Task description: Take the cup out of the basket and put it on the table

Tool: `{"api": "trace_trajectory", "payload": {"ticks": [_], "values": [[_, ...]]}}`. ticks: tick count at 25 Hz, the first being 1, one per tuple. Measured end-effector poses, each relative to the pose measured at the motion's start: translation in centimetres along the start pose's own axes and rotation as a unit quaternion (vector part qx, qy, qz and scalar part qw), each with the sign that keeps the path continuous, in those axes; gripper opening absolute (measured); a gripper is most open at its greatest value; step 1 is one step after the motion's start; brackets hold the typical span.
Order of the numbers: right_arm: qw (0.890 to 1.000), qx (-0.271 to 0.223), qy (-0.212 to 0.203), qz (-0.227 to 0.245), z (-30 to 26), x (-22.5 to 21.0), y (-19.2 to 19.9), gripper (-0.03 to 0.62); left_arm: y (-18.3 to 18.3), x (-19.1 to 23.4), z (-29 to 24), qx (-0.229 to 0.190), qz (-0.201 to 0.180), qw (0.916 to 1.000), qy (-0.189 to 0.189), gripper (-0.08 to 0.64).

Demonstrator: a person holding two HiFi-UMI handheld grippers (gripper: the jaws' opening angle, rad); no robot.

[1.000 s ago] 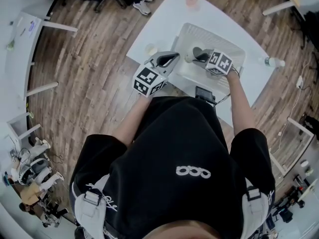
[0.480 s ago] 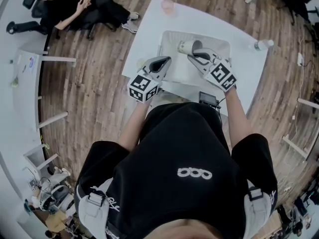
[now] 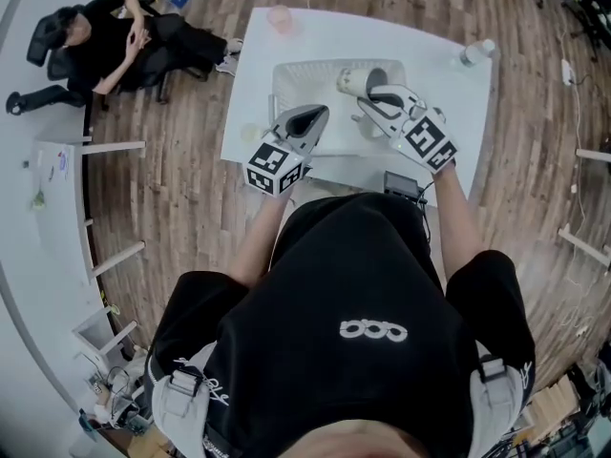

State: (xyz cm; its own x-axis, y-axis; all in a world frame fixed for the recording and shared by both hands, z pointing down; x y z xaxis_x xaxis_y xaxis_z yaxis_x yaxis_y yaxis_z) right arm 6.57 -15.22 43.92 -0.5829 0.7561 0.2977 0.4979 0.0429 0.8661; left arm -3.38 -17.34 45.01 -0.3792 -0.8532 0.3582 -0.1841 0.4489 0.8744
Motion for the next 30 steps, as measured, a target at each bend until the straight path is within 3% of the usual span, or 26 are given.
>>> {"api": "trace_trajectory", "payload": {"ticks": [9, 16, 24, 30], "values": [[0.997, 0.015, 0.073, -0.031, 11.0, -2.6, 5.8, 0.032, -0.4, -6.6, -7.4, 0.012, -0.021, 0.9988, 0.044, 0.009], [0.992, 0.037, 0.107, -0.054, 19.1, -3.0, 11.4, 0.031, 0.5, -11.6, -12.7, 0.019, -0.028, 0.9976, 0.06, 0.009], [0.991, 0.066, 0.095, -0.067, 23.0, -2.8, 16.7, 0.032, 1.9, -15.6, -16.0, 0.025, -0.028, 0.9974, 0.062, 0.009], [0.984, 0.172, 0.038, -0.04, 20.0, -3.4, 23.4, 0.032, 2.3, -16.0, -16.6, 0.018, -0.019, 0.9987, 0.043, 0.009]]}}
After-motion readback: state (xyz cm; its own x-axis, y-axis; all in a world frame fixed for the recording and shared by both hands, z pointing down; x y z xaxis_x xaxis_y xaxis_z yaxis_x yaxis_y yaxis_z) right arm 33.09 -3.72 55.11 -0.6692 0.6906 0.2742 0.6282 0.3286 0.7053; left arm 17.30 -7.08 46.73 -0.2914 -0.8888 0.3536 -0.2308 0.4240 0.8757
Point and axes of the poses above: the fingertips, and each gripper's own axes: z backward along the fingers, x to its left, y out of its underside, the point moved 3 cm from there along z, backward along the fingers, and after that the axes turned 12 degrees about z, right-handed, at the moved point
